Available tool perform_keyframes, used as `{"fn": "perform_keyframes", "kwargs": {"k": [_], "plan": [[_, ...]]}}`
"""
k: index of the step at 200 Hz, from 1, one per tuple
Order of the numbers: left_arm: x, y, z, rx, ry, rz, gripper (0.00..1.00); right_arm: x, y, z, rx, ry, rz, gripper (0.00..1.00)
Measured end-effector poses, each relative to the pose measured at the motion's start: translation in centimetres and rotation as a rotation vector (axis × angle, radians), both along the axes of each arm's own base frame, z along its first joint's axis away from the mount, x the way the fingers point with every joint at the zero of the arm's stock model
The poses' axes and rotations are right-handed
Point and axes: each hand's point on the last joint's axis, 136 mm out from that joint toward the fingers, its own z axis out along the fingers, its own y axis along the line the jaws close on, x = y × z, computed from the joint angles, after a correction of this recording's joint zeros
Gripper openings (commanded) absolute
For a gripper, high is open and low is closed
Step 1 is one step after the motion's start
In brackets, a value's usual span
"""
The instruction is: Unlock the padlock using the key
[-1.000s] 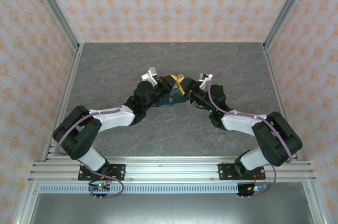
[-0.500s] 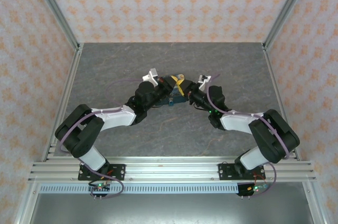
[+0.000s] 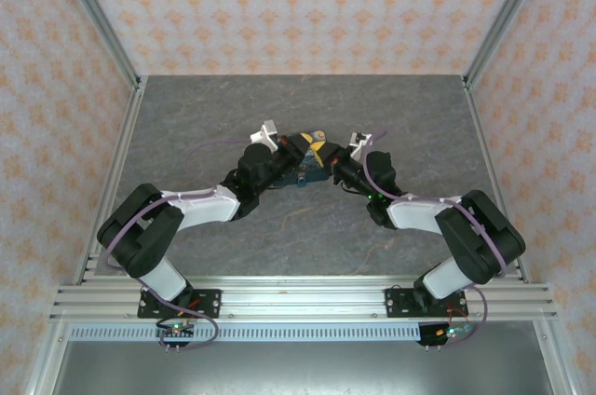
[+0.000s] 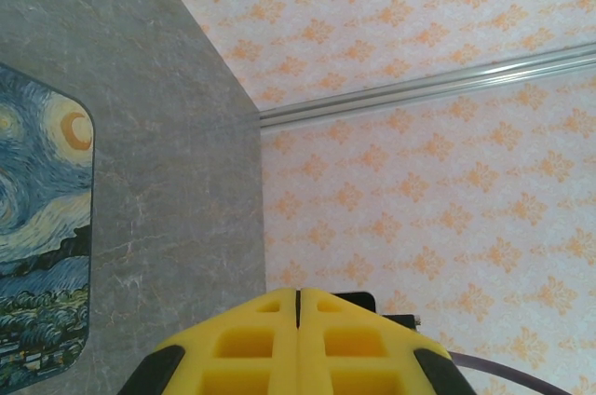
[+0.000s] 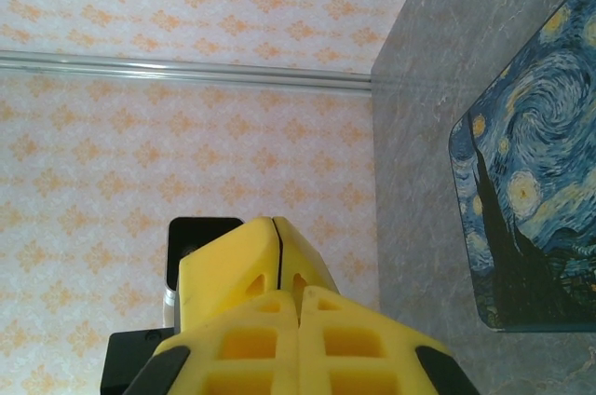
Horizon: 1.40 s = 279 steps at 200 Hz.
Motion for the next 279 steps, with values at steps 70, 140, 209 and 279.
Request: {"fn": "perform_keyframes", "kwargs": {"k": [70, 140, 209, 279], "plan": [[-0.1, -0.1, 0.1, -0.002, -0.002, -0.005, 0.0, -0.2, -0.8, 0.5, -0.001, -0.006, -0.016, 0.42], [-0.1, -0.1, 0.1, -0.002, -0.002, -0.005, 0.0, 0.3, -1.6, 1.2, -0.009, -0.021, -0.037, 0.39], [-0.1, -0.1, 0.1, -0.003, -0.003, -0.005, 0.0, 0.6, -0.6, 0.9, -0.013, -0.011, -0.011, 0.36], [-0.1, -0.1, 0.0, 0.001, 0.001, -0.004, 0.0, 0.5, -0.2, 0.8, -0.006, -0.016, -0.003, 0.29]]}}
